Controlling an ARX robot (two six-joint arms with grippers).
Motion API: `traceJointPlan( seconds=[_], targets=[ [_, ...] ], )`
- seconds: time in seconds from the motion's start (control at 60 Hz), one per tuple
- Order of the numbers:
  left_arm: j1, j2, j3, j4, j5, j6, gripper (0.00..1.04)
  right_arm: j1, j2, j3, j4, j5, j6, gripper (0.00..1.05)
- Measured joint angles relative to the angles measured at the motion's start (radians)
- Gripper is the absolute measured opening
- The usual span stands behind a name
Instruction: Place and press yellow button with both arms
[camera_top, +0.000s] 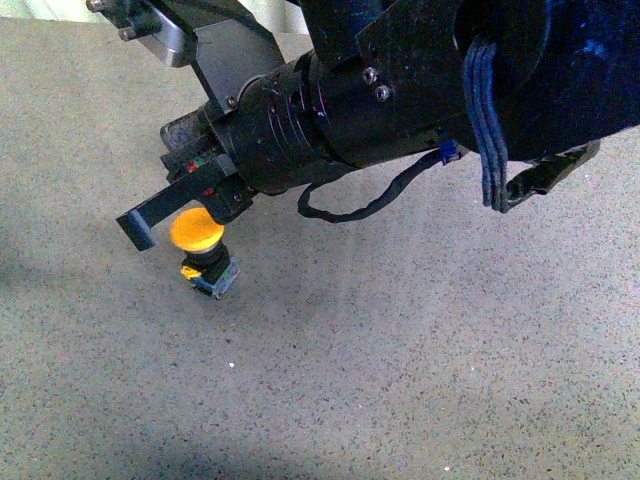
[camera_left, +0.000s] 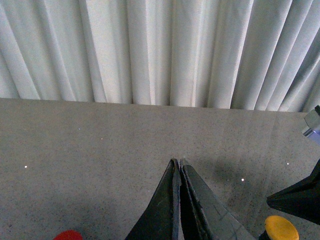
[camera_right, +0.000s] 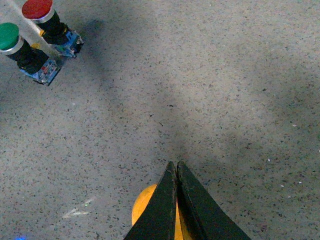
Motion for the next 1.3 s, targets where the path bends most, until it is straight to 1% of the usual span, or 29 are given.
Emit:
traceJointPlan(
  seconds=[0.2, 0.283, 0.317, 0.483, 0.567, 0.783, 0.9, 1.05, 1.133, 1.15, 1.217, 1.267, 1.3],
  targets=[
    [0.000, -0.042, 0.000, -0.043, 0.000, 0.000, 0.01, 0.001, 0.014, 0.002, -0.014, -0.013, 0.008, 0.01],
    [0.000, -0.146, 0.000, -0.183, 0.000, 0.000, 0.01, 0.001, 0.020, 0.002, -0.027, -0.012, 0.011, 0.01],
    [0.000, -0.175, 0.000, -0.207, 0.000, 0.000, 0.01, 0.001, 0.022, 0.003, -0.038, -0.010, 0.011, 0.01],
    [0.002, -0.200, 0.000, -0.219, 0.000, 0.000, 0.01, 0.002, 0.040, 0.022, -0.109, -0.009, 0.013, 0.01],
    [0.002, -0.201, 0.000, -0.219, 0.000, 0.000, 0.01, 0.002, 0.042, 0.023, -0.109, -0.005, 0.014, 0.01],
    [0.002, -0.201, 0.000, -0.219, 0.000, 0.000, 0.01, 0.002, 0.036, 0.004, -0.070, -0.009, 0.039, 0.01],
    [0.002, -0.201, 0.000, -0.219, 0.000, 0.000, 0.01, -0.014, 0.000, -0.031, 0.001, 0.008, 0.097, 0.01],
    [0.002, -0.201, 0.000, -0.219, 0.000, 0.000, 0.01, -0.059, -0.097, -0.076, 0.080, 0.011, 0.175, 0.01],
    [0.002, -0.201, 0.000, -0.219, 0.000, 0.000, 0.01, -0.099, -0.194, -0.121, 0.128, 0.015, 0.214, 0.01],
    [0.002, -0.201, 0.000, -0.219, 0.000, 0.000, 0.01, -0.105, -0.207, -0.127, 0.134, 0.016, 0.217, 0.02],
    [0.002, -0.201, 0.000, -0.219, 0.000, 0.000, 0.01, -0.159, -0.310, -0.190, 0.171, 0.027, 0.240, 0.16],
    [0.002, -0.201, 0.000, -0.219, 0.000, 0.000, 0.01, -0.225, -0.408, -0.275, 0.179, 0.052, 0.249, 0.30],
    [0.002, -0.201, 0.000, -0.219, 0.000, 0.000, 0.01, -0.257, -0.451, -0.319, 0.174, 0.064, 0.248, 0.37]
  ],
)
